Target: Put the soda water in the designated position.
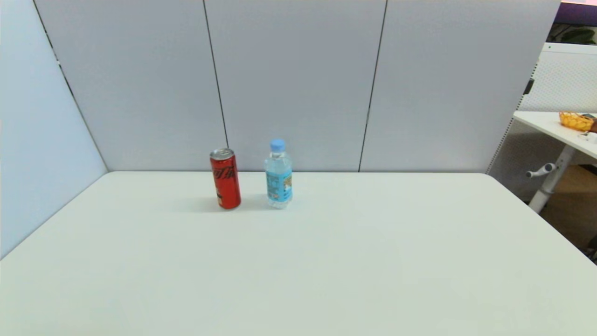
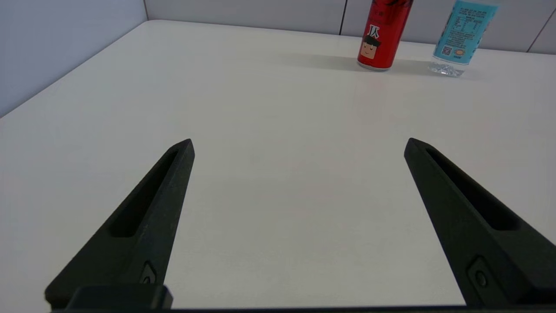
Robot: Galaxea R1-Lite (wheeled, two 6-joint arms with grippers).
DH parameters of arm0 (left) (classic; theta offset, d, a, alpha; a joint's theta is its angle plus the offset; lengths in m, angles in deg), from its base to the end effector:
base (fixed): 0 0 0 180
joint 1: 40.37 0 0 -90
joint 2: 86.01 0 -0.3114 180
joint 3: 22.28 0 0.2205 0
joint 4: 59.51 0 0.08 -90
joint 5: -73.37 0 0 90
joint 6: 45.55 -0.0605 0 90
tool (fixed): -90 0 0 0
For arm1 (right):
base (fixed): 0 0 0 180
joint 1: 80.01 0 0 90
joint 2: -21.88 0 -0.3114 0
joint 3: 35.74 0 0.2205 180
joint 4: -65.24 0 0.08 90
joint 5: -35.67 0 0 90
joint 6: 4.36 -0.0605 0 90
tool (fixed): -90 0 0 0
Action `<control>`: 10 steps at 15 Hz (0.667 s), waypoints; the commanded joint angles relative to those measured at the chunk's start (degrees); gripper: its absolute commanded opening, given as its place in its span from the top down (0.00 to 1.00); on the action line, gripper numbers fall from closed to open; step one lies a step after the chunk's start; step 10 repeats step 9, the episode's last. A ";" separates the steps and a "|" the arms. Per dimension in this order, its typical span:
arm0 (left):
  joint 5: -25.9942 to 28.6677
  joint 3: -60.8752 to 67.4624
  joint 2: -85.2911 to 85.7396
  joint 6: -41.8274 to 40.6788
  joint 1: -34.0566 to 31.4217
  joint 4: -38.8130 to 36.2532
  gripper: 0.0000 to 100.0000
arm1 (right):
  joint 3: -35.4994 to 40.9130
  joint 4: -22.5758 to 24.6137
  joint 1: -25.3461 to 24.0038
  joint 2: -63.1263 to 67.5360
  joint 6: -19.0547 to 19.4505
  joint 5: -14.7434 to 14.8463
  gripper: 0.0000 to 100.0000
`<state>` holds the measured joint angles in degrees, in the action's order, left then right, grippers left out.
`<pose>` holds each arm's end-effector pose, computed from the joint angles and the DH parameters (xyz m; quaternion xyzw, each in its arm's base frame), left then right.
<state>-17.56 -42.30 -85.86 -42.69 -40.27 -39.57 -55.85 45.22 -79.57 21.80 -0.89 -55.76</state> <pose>0.0361 0.0009 0.0758 -0.0250 -0.0022 0.0072 0.9997 0.0360 0.0012 0.0761 -0.0303 -0.0017 0.0086 0.9995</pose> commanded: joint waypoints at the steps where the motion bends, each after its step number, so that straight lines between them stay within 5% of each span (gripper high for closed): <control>1: -0.04 0.00 -0.16 0.04 -0.01 -0.01 0.00 | 0.01 0.09 0.00 -0.01 0.13 0.11 0.00; 10: -0.04 0.00 -0.16 0.04 -0.01 -0.01 0.00 | 0.01 0.00 -0.09 -0.01 -1.01 1.69 0.00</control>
